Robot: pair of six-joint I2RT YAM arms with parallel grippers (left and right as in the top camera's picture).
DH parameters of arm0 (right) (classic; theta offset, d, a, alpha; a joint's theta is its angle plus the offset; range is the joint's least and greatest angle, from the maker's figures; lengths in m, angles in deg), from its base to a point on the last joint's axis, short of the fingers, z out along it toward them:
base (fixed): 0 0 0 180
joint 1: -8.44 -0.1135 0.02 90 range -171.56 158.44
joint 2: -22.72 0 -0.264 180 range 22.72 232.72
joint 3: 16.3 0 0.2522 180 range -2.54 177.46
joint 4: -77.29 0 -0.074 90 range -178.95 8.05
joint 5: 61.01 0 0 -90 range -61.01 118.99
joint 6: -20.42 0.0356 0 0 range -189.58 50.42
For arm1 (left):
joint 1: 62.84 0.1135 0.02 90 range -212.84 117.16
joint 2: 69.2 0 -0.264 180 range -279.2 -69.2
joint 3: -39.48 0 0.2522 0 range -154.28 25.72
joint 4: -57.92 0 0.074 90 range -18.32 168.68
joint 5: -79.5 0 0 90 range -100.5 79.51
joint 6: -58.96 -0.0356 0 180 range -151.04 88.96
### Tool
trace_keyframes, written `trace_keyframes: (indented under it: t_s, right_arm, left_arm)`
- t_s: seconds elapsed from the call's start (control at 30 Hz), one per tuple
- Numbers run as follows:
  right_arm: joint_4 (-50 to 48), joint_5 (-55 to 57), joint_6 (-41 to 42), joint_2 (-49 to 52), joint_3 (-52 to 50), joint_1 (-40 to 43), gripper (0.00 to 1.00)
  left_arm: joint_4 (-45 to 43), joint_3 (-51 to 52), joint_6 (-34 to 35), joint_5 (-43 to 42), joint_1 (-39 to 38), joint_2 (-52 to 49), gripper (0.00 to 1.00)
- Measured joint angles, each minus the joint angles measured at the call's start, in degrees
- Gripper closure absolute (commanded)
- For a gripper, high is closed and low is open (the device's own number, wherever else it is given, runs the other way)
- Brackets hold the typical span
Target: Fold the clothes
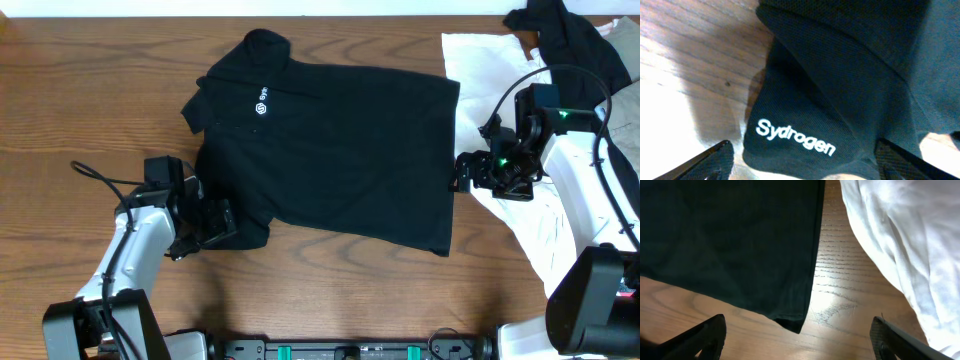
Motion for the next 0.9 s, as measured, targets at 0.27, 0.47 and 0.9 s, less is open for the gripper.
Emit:
trace_keyframes:
  t_s: [0.27, 0.47, 0.9]
  right_arm:
    - [-0.4, 0.0, 0.0, 0.0, -0.1, 0.0, 0.09]
    - [-0.4, 0.0, 0.0, 0.0, -0.1, 0.0, 0.09]
    - [-0.4, -0.1, 0.0, 0.0, -0.1, 0.0, 0.09]
  left_arm:
    - [-5.6, 3.1, 0.0, 0.7, 0.0, 0.0, 0.19]
    - [-8.8, 5.2, 0.0, 0.0, 0.0, 1.6, 0.5]
    - [-9.1, 6.7, 0.0, -2.4, 0.0, 1.4, 0.93]
